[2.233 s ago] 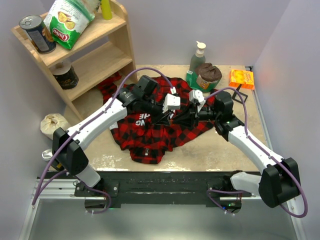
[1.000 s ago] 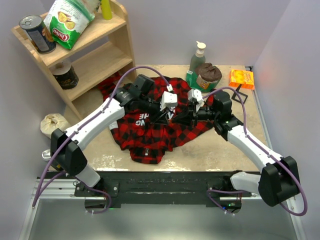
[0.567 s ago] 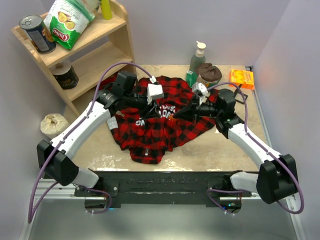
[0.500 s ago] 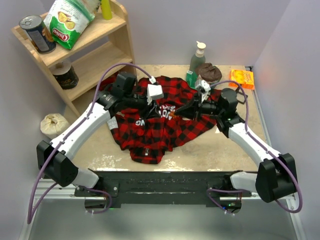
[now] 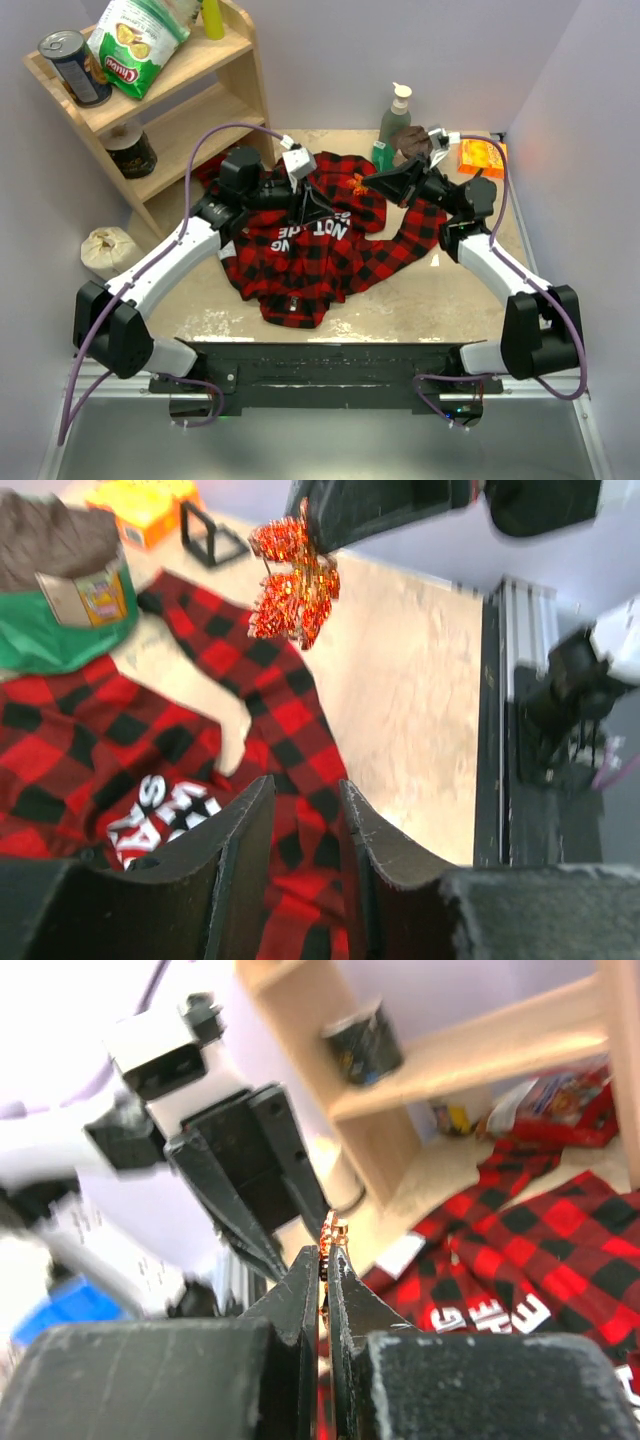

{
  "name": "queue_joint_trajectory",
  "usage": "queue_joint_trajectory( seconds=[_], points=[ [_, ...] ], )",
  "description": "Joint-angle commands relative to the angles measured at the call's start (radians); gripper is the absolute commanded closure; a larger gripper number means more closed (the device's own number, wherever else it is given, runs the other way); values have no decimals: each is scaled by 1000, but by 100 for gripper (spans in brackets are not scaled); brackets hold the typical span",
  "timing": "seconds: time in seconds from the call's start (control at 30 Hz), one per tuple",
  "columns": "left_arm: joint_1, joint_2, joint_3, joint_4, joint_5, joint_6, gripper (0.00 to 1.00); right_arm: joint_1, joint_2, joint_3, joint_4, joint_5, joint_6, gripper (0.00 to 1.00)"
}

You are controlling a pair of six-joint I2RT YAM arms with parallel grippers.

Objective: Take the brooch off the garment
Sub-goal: Adjust the brooch.

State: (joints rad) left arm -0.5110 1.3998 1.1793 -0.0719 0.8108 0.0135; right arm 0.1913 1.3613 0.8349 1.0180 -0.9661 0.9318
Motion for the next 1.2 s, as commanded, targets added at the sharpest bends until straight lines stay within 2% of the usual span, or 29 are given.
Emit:
queue_joint_trajectory(
  seconds=[0.0,0.13,0.2,0.3,0.47,0.77,1.17],
  points=[
    [40,24,3,303,21,-237,63,-23,36,70,146,124,177,100],
    [46,68,-15,499,44,-426,63,-21,71,101,171,164,211,100],
    [46,80,-27,614,51,-481,63,-21,76,102,174,165,214,100],
    [45,113,-32,694,50,-553,64,-23,70,89,177,173,214,100],
    [43,153,-14,719,44,-592,68,-21,55,75,169,181,202,100],
    [39,189,-26,888,87,-693,69,-18,55,72,162,176,208,100],
    [12,220,-26,906,96,-698,69,13,39,55,152,164,197,100]
  ],
)
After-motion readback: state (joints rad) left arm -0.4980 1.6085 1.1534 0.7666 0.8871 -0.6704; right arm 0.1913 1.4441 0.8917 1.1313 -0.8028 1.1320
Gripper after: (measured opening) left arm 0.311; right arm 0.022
